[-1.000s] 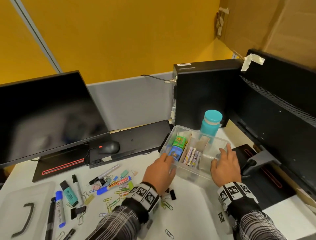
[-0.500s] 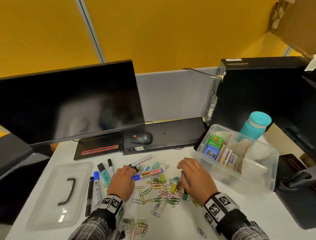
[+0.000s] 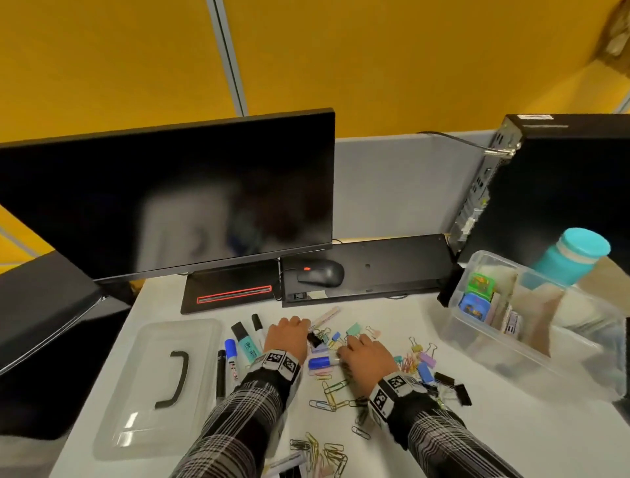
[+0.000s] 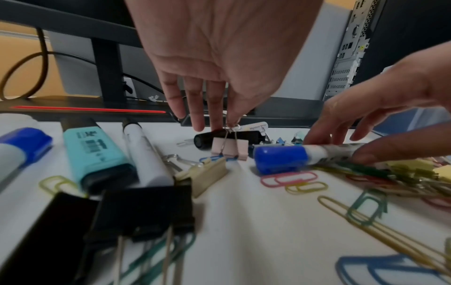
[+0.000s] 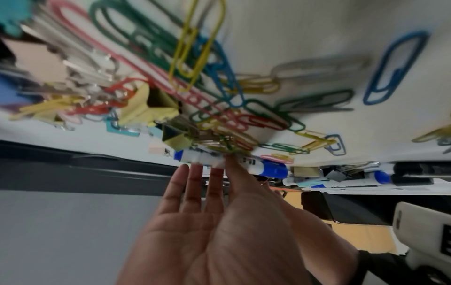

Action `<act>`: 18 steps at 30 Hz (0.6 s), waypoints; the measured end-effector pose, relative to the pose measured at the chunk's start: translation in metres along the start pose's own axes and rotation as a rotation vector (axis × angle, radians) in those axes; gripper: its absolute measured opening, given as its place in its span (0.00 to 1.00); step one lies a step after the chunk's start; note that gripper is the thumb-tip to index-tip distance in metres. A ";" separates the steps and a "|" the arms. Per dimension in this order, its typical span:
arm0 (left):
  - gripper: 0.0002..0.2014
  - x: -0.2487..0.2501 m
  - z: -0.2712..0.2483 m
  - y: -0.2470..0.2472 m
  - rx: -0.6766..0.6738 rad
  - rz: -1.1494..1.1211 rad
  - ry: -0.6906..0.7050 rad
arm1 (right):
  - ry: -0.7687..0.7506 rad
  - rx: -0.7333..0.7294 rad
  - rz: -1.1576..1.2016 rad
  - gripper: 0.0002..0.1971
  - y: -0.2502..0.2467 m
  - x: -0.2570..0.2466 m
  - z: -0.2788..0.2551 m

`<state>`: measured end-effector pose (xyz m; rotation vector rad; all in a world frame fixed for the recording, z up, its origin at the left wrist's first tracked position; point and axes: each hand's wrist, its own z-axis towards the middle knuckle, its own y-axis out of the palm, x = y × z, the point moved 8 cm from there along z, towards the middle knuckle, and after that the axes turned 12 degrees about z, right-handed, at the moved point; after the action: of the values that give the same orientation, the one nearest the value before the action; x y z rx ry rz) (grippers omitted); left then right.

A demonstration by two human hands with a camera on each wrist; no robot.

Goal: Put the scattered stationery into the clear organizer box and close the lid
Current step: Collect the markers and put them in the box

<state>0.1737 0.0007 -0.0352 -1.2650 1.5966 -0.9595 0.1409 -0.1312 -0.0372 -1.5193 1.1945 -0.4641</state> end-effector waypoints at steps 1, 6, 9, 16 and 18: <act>0.20 0.000 0.003 0.000 0.005 -0.011 -0.001 | 0.016 0.010 0.017 0.20 0.000 0.003 0.001; 0.22 -0.006 0.016 0.007 -0.010 -0.114 -0.010 | 0.055 0.129 0.124 0.21 -0.008 0.008 -0.007; 0.20 -0.008 0.021 0.008 -0.036 -0.142 -0.015 | 0.079 0.246 0.209 0.17 -0.013 0.014 -0.020; 0.16 -0.014 0.021 0.014 -0.127 -0.179 -0.041 | 0.069 0.325 0.279 0.15 -0.010 0.022 -0.035; 0.15 -0.014 0.020 0.013 -0.127 -0.197 -0.034 | 0.082 0.325 0.279 0.15 -0.011 0.021 -0.036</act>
<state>0.1899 0.0160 -0.0516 -1.5414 1.5475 -0.9632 0.1255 -0.1688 -0.0219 -1.0482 1.3012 -0.5079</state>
